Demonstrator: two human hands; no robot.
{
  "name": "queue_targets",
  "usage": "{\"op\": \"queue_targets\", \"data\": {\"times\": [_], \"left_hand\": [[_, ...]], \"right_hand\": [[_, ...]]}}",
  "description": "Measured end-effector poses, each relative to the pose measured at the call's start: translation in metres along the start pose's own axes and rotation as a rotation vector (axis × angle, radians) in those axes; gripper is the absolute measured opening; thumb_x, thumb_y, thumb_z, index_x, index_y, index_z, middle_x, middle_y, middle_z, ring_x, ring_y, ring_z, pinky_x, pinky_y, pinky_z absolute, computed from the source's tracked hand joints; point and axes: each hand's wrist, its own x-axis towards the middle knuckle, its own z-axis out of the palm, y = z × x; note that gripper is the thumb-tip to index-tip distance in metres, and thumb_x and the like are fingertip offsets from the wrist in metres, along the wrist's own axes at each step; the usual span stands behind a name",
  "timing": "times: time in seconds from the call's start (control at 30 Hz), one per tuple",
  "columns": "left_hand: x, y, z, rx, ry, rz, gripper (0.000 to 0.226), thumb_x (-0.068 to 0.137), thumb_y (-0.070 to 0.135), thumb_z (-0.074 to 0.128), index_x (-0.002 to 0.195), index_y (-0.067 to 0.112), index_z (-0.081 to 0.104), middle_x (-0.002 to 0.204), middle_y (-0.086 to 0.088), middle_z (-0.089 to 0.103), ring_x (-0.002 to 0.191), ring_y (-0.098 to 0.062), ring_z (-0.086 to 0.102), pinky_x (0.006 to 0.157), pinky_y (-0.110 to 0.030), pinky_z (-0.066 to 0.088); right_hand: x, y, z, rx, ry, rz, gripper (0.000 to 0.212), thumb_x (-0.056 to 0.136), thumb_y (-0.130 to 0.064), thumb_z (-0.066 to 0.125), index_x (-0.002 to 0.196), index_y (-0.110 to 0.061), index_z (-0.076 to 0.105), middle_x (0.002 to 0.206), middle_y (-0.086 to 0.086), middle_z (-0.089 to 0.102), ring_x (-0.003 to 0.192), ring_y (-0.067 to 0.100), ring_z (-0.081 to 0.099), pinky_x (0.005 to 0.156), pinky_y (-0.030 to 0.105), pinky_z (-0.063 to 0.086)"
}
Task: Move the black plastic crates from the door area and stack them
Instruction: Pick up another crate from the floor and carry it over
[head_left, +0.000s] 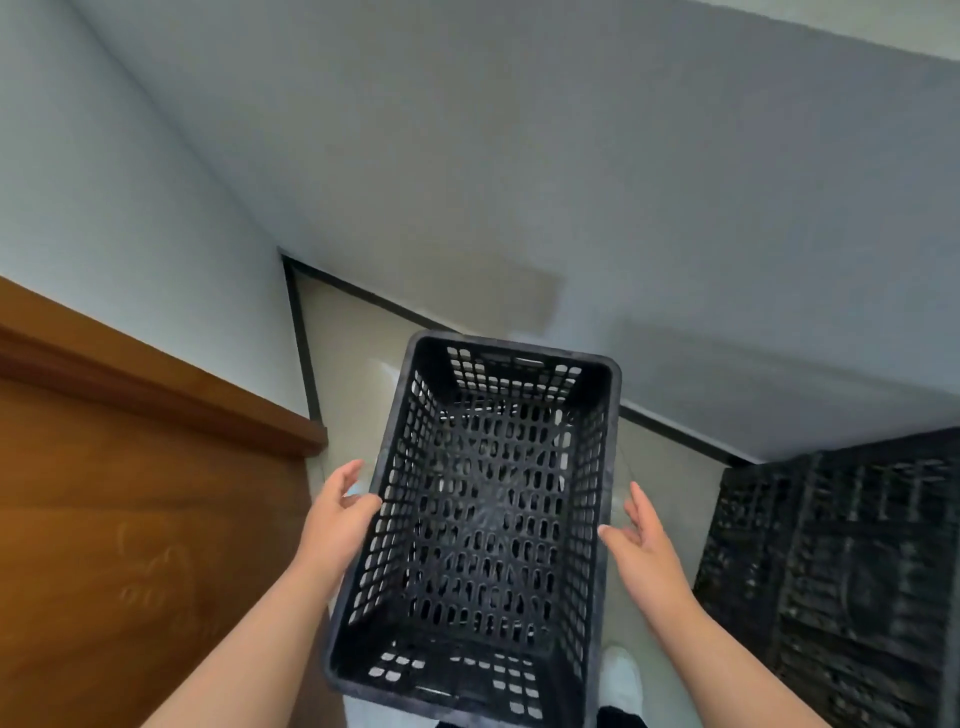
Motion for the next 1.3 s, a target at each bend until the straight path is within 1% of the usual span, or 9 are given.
{"op": "queue_targets", "data": {"times": [0.13,0.23,0.37,0.5,0.63,0.77,0.9,1.17,1.3], "left_hand": [[0.030,-0.023,0.009,0.017,-0.009,-0.098,0.064,0.095,0.010,0.058,0.153,0.026,0.036,0.155,-0.005,0.043,0.138,-0.025,0.044,0.111,-0.043,0.034],[0.044,-0.042,0.016,0.018,-0.011,-0.143,0.064,0.095,0.012,0.060,0.153,0.025,0.036,0.145,-0.007,0.053,0.128,-0.026,0.053,0.109,-0.044,0.039],[0.049,-0.066,0.030,0.110,0.005,-0.109,0.042,0.095,0.013,0.060,0.134,0.026,0.053,0.105,0.006,0.070,0.099,-0.026,0.066,0.089,-0.042,0.052],[0.052,-0.076,0.037,0.206,0.040,-0.033,0.026,0.096,0.013,0.058,0.118,0.027,0.059,0.095,0.000,0.071,0.091,-0.029,0.065,0.068,-0.032,0.048],[0.066,-0.076,0.034,0.244,-0.017,-0.019,0.036,0.099,0.014,0.055,0.131,0.031,0.055,0.103,0.006,0.070,0.091,-0.020,0.064,0.073,-0.033,0.047],[0.079,-0.074,0.031,0.189,-0.122,-0.025,0.048,0.102,0.010,0.051,0.142,0.036,0.048,0.121,0.014,0.066,0.115,-0.016,0.060,0.100,-0.040,0.045],[0.080,-0.079,0.028,0.151,-0.165,-0.008,0.052,0.101,0.007,0.052,0.143,0.038,0.048,0.129,0.015,0.065,0.123,-0.016,0.057,0.111,-0.047,0.040],[0.054,-0.059,0.010,0.162,-0.218,0.052,0.064,0.099,0.004,0.051,0.146,0.046,0.043,0.132,0.016,0.064,0.121,-0.014,0.058,0.110,-0.048,0.042],[0.020,-0.034,-0.007,0.175,-0.222,0.100,0.065,0.096,0.004,0.053,0.142,0.050,0.046,0.120,0.012,0.070,0.107,-0.025,0.065,0.098,-0.050,0.051]], "right_hand": [[0.020,0.025,0.011,0.044,0.009,0.039,0.084,0.106,-0.017,0.059,0.168,-0.035,0.006,0.175,-0.005,0.019,0.159,0.025,0.026,0.126,0.045,0.026],[0.030,0.041,0.018,0.049,-0.012,0.075,0.090,0.103,-0.021,0.063,0.167,-0.043,0.004,0.173,-0.010,0.021,0.157,0.026,0.029,0.126,0.053,0.028],[0.041,0.056,0.028,0.033,-0.032,0.088,0.082,0.104,-0.011,0.061,0.167,-0.040,0.016,0.159,-0.012,0.046,0.142,0.018,0.051,0.122,0.047,0.038],[0.047,0.063,0.032,0.001,0.008,0.078,0.070,0.106,-0.003,0.054,0.162,-0.038,0.031,0.152,-0.010,0.056,0.141,0.017,0.053,0.122,0.047,0.038],[0.050,0.066,0.033,-0.023,0.009,0.079,0.068,0.106,0.000,0.050,0.162,-0.036,0.033,0.151,-0.008,0.057,0.141,0.019,0.052,0.122,0.046,0.038],[0.054,0.070,0.033,-0.015,-0.003,0.073,0.071,0.106,0.000,0.048,0.164,-0.037,0.028,0.156,-0.010,0.053,0.145,0.018,0.049,0.124,0.046,0.036],[0.054,0.073,0.034,0.000,0.009,0.059,0.075,0.105,0.004,0.044,0.162,-0.043,0.030,0.147,-0.014,0.057,0.124,0.011,0.062,0.104,0.033,0.049],[0.027,0.051,0.020,0.032,-0.026,0.023,0.076,0.103,0.009,0.041,0.161,-0.041,0.034,0.147,-0.012,0.059,0.127,0.007,0.058,0.114,0.039,0.044],[0.002,0.026,-0.001,0.021,-0.088,-0.031,0.074,0.104,0.008,0.041,0.157,-0.044,0.034,0.141,-0.029,0.055,0.115,-0.019,0.055,0.099,0.019,0.043]]}}
